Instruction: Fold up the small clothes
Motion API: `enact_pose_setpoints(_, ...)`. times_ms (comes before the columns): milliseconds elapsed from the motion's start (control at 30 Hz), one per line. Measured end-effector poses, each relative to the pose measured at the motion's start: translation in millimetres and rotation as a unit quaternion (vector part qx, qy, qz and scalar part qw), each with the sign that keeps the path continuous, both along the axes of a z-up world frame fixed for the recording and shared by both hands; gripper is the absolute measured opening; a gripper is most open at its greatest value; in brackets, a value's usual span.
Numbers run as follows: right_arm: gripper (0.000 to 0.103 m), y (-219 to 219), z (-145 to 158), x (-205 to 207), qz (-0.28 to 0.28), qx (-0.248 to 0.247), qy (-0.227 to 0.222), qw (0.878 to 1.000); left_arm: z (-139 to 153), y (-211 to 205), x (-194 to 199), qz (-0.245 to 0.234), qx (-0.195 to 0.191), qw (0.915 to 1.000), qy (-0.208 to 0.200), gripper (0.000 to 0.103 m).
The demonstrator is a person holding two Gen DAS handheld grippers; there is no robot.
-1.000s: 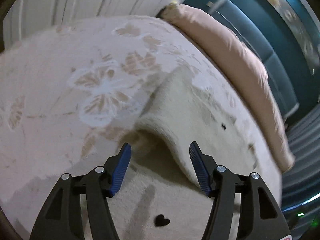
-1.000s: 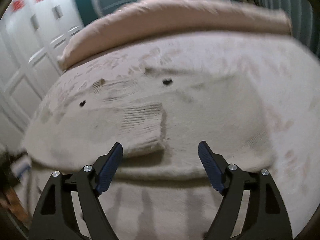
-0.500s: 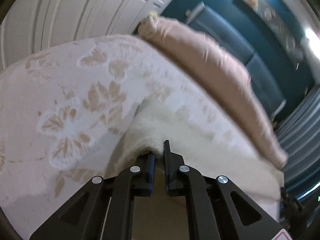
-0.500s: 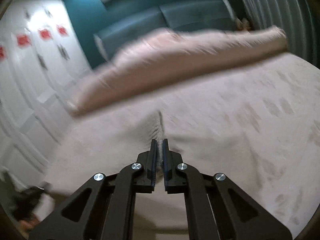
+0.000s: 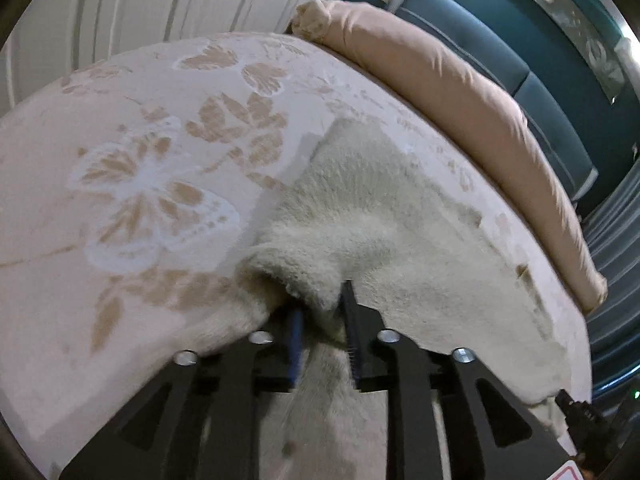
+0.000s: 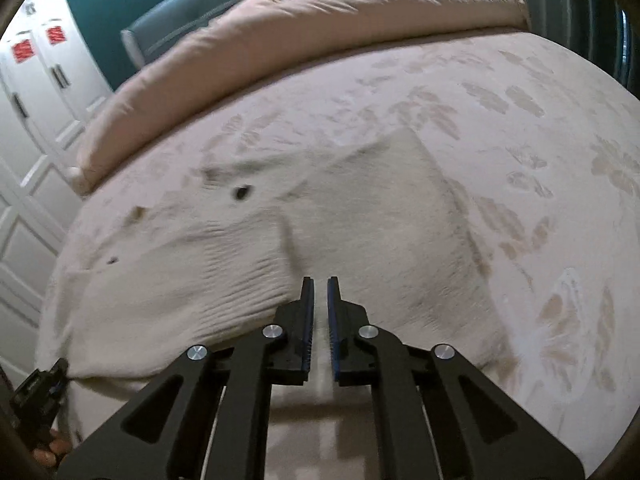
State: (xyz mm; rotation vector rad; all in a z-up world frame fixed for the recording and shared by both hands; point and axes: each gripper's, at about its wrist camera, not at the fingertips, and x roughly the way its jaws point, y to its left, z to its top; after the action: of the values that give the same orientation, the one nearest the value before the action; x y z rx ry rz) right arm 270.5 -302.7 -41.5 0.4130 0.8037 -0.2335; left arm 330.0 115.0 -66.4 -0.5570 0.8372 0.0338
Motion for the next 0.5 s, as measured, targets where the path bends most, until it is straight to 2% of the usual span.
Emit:
enact_pose_setpoints(33, 0.025, 6.5, 3.7, 0.9, 0.01, -0.006, -0.001, 1.0, 1.9, 3.8, -3.5, 0.003, -0.007, 1.0, -0.005, 0.028)
enact_pose_setpoints(67, 0.036, 14.1, 6.6, 5.7, 0.016, -0.017, 0.004, 1.0, 4.6, 7.7, -7.3, 0.008, -0.016, 0.9998, -0.007, 0.031)
enact_pose_setpoints(100, 0.054, 17.6, 8.4, 7.7, 0.016, -0.028, 0.005, 0.999, 5.9, 13.7, -9.4, 0.015, -0.031, 0.9994, -0.008, 0.032)
enact_pose_setpoints(167, 0.058, 19.6, 6.7, 15.2, 0.005, -0.043, 0.007, 0.999, 6.4, 22.1, -8.8, 0.023, -0.055, 0.9982, -0.006, 0.033)
enact_pose_setpoints(233, 0.058, 14.1, -3.4, 22.6, -0.003, -0.015, 0.026, 1.0, 6.8, 30.5, -7.6, 0.035, -0.086, 0.9957, -0.003, 0.033)
enact_pose_setpoints(267, 0.058, 11.2, -12.3, 27.5, -0.004, 0.011, 0.039, 0.999, 7.1, 33.6, -7.5, 0.041, -0.1, 0.9941, -0.005, 0.033)
enact_pose_setpoints(300, 0.053, 11.7, -15.1, 28.8, -0.002, 0.015, 0.04, 0.999, 6.1, 37.3, -7.2, 0.047, -0.118, 0.9918, -0.007, 0.033)
enact_pose_setpoints(367, 0.027, 19.4, -12.1, 32.3, 0.018, 0.011, 0.032, 0.999, 1.7, 40.1, -5.6, 0.057, -0.133, 0.9895, -0.006, 0.033)
enact_pose_setpoints(400, 0.008, 22.3, -8.4, 32.5, 0.027, 0.02, 0.026, 0.999, -0.1, 39.7, -3.5, 0.058, -0.127, 0.9902, -0.002, 0.032)
enact_pose_setpoints(467, 0.007, 23.1, 10.1, 27.0, 0.028, 0.025, -0.011, 0.999, -1.4, 37.2, -0.7, 0.057, -0.103, 0.993, 0.007, 0.015)
enact_pose_setpoints(500, 0.007, 20.7, 24.4, 20.4, 0.026, 0.028, -0.039, 0.998, -2.4, 36.0, -0.3, 0.059, -0.083, 0.9947, 0.013, 0.012)
